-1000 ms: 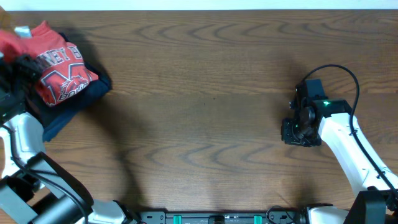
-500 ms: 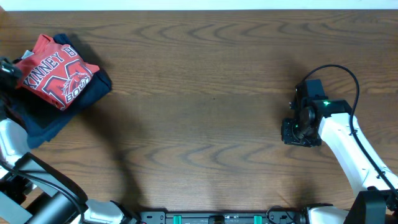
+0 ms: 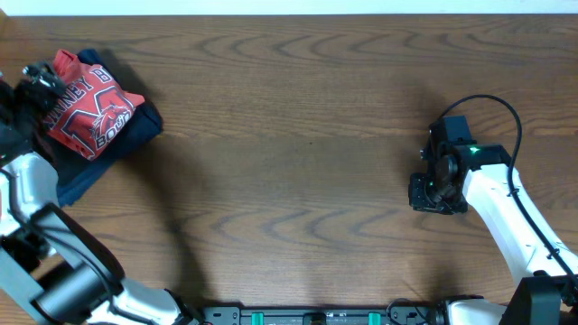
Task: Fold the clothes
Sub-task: 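Lower the bundle onto the navy garment and open the left gripper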
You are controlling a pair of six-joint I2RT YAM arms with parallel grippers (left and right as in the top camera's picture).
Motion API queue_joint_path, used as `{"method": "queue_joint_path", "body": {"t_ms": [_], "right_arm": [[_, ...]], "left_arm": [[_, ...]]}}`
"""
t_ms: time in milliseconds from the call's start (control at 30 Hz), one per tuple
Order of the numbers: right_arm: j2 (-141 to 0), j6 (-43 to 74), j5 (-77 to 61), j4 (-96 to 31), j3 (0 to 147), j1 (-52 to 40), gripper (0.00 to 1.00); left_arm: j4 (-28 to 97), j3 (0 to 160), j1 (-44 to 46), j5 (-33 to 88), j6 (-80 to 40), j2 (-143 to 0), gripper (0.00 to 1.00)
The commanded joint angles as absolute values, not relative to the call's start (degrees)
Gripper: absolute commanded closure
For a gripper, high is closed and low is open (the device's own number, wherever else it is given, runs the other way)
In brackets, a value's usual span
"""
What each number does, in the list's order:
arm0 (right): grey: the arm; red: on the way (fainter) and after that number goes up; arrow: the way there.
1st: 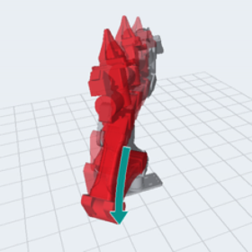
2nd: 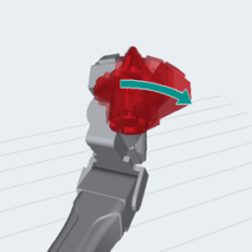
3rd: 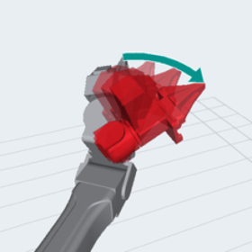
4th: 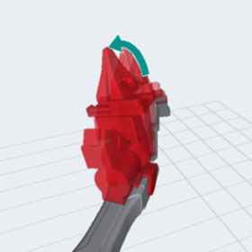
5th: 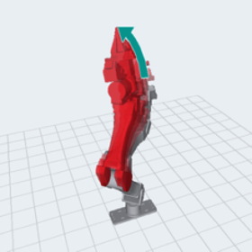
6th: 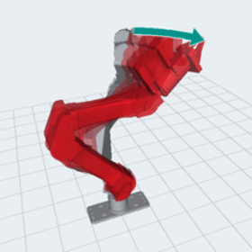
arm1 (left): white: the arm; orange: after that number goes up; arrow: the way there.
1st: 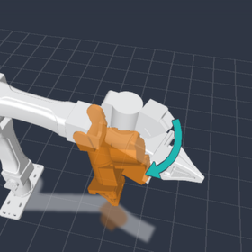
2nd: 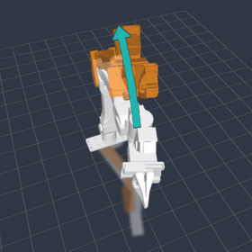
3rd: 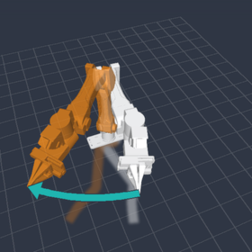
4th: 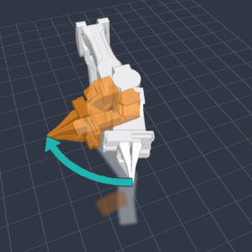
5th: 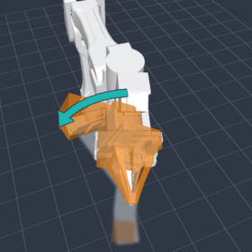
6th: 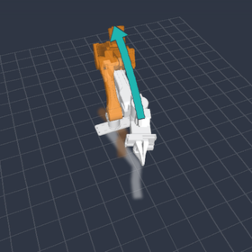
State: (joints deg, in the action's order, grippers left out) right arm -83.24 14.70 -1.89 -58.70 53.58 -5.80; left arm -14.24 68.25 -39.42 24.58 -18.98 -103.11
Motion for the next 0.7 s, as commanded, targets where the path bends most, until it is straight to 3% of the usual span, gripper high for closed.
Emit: {"method": "queue_joint_path", "body": {"t_ms": [0, 233, 533, 667], "right_arm": [[-82.35, 15.42, -1.54, -58.74, 54.33, -5.26, 0.71], [-82.35, 15.4, -1.52, -58.87, 54.33, -5.26, 0.71], [-82.35, 15.4, -1.52, -58.39, 54.33, -5.26, 0.7], [-82.35, 15.42, -1.58, -57.19, 54.3, -5.26, 0.58]], "left_arm": [[-11.75, 69.23, -41.28, 23.29, -17.63, -108.68, 0.02], [-8.67, 69.25, -42.74, 27.0, -16.27, -112.84, 0.02], [-12.58, 70.06, -41.67, 30.48, -16.12, -100.64, 0.02], [-10.76, 70.06, -38.24, 30.5, -16.08, -94.15, 0.02]]}}
